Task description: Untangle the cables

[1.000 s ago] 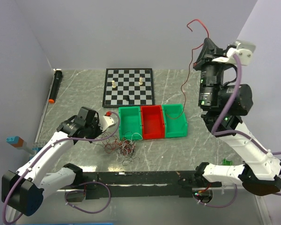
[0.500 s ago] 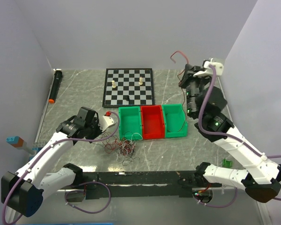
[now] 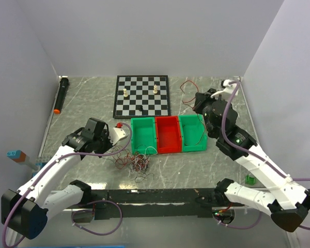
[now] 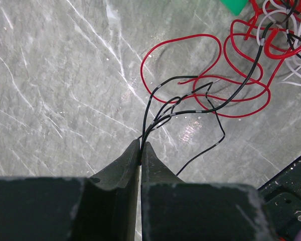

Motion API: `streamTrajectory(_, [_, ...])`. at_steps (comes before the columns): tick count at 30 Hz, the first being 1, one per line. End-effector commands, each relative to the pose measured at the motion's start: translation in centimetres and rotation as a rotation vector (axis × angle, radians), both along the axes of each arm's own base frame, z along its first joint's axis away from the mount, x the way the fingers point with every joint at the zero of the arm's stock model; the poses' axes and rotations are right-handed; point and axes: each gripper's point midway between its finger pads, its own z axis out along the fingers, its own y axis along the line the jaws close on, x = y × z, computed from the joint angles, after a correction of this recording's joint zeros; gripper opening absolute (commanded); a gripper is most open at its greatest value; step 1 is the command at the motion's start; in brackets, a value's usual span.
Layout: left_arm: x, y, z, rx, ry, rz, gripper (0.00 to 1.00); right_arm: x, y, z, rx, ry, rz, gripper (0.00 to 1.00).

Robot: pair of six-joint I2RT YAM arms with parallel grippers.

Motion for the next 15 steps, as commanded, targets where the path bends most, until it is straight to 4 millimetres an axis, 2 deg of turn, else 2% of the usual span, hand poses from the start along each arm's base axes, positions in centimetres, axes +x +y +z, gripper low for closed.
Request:
streamTrajectory(1, [0.2,-0.5,0.7,-0.042,-0.019,0.006,0.09,-1.5,1.5,-0.8,0.146,0.036,0.106,0.00])
streamTrajectory(3, [0.2,-0.6,0.7,-0.045,-0.018,0.005,0.09,-1.9,2.3,-0.8,0.175,0.027,0.158,0.00])
streamTrajectory(5, [0.1,-0.6,0.7,-0.047,-0.015,0.004,0.09,-2.3,3.9,-0.1,0.216,0.003,0.264,0.00])
streamTrajectory(8, [0.2,-0.7,0.7,-0.053,-0.014,0.007,0.09,-2.6,5.2,0.7,0.237,-0.007,0.341,0.00])
streamTrajectory(12, [0.1,-0.7,0.6,-0.053,-0.015,0.006,0.09,-2.6,5.7,0.6,0.251,0.008,0.360,0.00])
streamTrajectory(15, [0.0,-0.5,0.4,-0.047,-0.018,0.006,0.09,-2.7,5.1,0.0,0.248,0.019,0.334,0.00])
